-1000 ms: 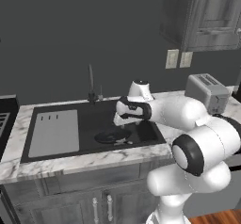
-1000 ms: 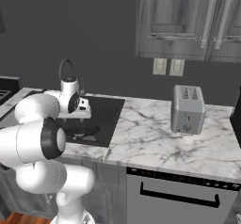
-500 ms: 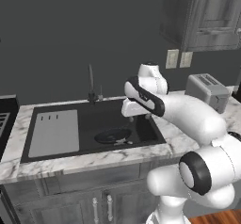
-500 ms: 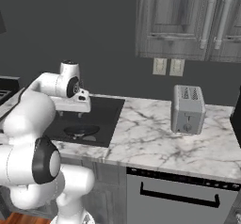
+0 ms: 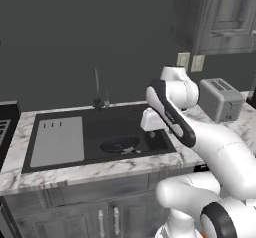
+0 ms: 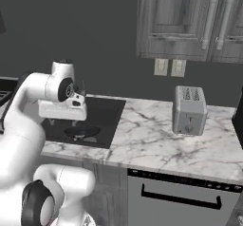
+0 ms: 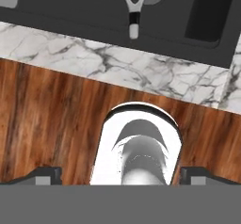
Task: Move the pot and pan from the stove into the sink.
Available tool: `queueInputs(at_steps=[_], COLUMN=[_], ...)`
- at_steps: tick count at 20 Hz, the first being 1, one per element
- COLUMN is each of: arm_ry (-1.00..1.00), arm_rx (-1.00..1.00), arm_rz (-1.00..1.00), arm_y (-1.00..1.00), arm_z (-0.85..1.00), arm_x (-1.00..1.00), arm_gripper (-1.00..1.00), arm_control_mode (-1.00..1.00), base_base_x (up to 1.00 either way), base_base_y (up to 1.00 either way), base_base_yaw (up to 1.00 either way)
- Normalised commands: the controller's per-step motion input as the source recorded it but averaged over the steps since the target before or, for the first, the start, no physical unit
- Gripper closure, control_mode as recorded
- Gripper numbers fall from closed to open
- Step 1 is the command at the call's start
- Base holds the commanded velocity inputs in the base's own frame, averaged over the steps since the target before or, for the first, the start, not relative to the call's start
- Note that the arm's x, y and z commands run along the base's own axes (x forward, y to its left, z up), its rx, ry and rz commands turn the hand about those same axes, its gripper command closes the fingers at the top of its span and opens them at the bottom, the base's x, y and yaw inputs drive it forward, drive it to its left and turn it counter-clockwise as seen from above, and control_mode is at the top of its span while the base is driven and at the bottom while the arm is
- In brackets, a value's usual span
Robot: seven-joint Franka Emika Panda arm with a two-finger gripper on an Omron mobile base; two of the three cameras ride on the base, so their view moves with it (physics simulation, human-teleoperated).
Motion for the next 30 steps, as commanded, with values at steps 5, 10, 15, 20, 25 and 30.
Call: queueInputs(at_steps=[5,10,15,20,25,30], arm_ry=[-0.02,-0.15,-0.41,-0.43,0.0,0.0], arm_rx=[0.0,0.0,0.0,0.01,0.0,0.0], arm_rz=[0.01,0.05,0.06,0.05,0.0,0.0], arm_y=[-0.18,-0.18,-0.14,-0.01,0.0,0.0], arm_z=[0.02,0.0,-0.13,-0.03,0.0,0.0], arm_x=[-1.0,-1.0,-0.31,0.07,0.0,-0.15], arm_gripper=[-1.0,-1.0,-1.0,-1.0,-1.0,-1.0], arm_control_mode=[-1.0,-1.0,-1.0,-1.0,-1.0,-1.0], base_base_x=[0.0,0.0,0.0,0.0,0.0,0.0], base_base_y=[0.0,0.0,0.0,0.0,0.0,0.0], base_base_yaw=[0.0,0.0,0.0,0.0,0.0,0.0])
